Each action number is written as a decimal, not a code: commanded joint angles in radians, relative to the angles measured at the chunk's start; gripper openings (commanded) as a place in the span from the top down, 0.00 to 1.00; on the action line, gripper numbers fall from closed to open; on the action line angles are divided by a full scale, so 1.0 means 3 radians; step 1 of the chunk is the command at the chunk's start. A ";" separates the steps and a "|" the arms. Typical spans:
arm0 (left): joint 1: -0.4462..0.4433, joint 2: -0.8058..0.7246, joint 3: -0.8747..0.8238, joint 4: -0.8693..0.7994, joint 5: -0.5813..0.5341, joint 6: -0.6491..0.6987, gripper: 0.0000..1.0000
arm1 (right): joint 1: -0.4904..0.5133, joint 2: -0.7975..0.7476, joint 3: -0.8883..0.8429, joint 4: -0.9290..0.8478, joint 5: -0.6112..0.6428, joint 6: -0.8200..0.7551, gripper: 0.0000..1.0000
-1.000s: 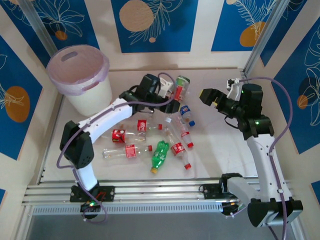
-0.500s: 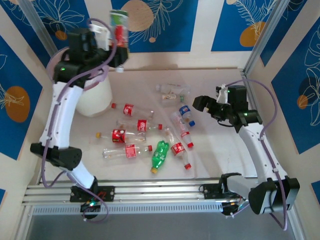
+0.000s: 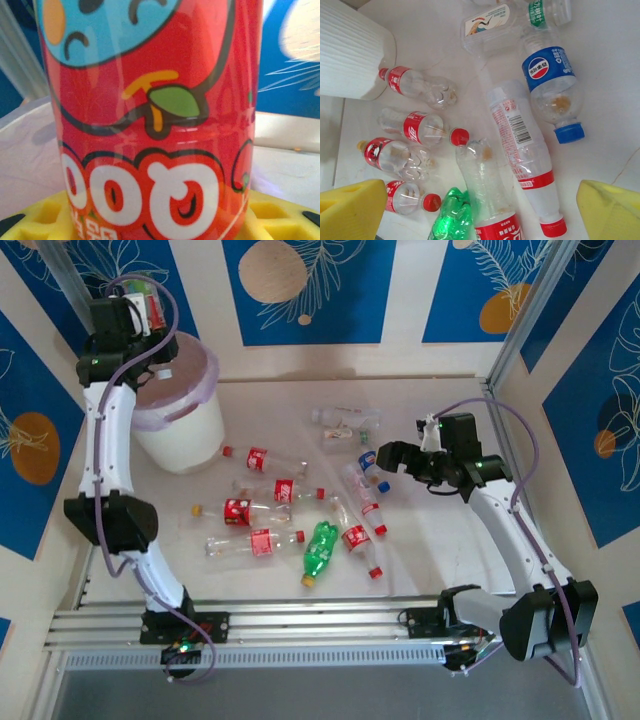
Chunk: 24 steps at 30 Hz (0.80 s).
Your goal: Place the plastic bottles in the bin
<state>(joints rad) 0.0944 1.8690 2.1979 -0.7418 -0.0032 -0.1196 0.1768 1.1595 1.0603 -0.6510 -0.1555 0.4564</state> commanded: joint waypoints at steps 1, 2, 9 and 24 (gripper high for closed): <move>0.0067 0.0211 0.0254 -0.0158 -0.0238 0.0204 1.00 | 0.0004 -0.0072 0.0025 -0.0095 0.0070 -0.0083 0.02; 0.0069 0.0258 0.0255 -0.0220 -0.0229 0.0269 1.00 | -0.0001 -0.0072 0.0006 -0.0090 0.0075 -0.0079 0.02; 0.0061 0.0328 -0.0194 -0.0289 -0.0062 0.0464 1.00 | -0.0003 -0.0010 -0.0062 -0.0029 0.0088 -0.0080 0.02; 0.0065 0.0170 -0.1323 0.0253 0.0111 0.0419 0.68 | -0.0018 0.0027 -0.0149 0.0027 0.0170 -0.0039 0.03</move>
<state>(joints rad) 0.1139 1.9526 1.8172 -0.6987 -0.0013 -0.0078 0.1764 1.1633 1.0290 -0.6441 -0.1112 0.4496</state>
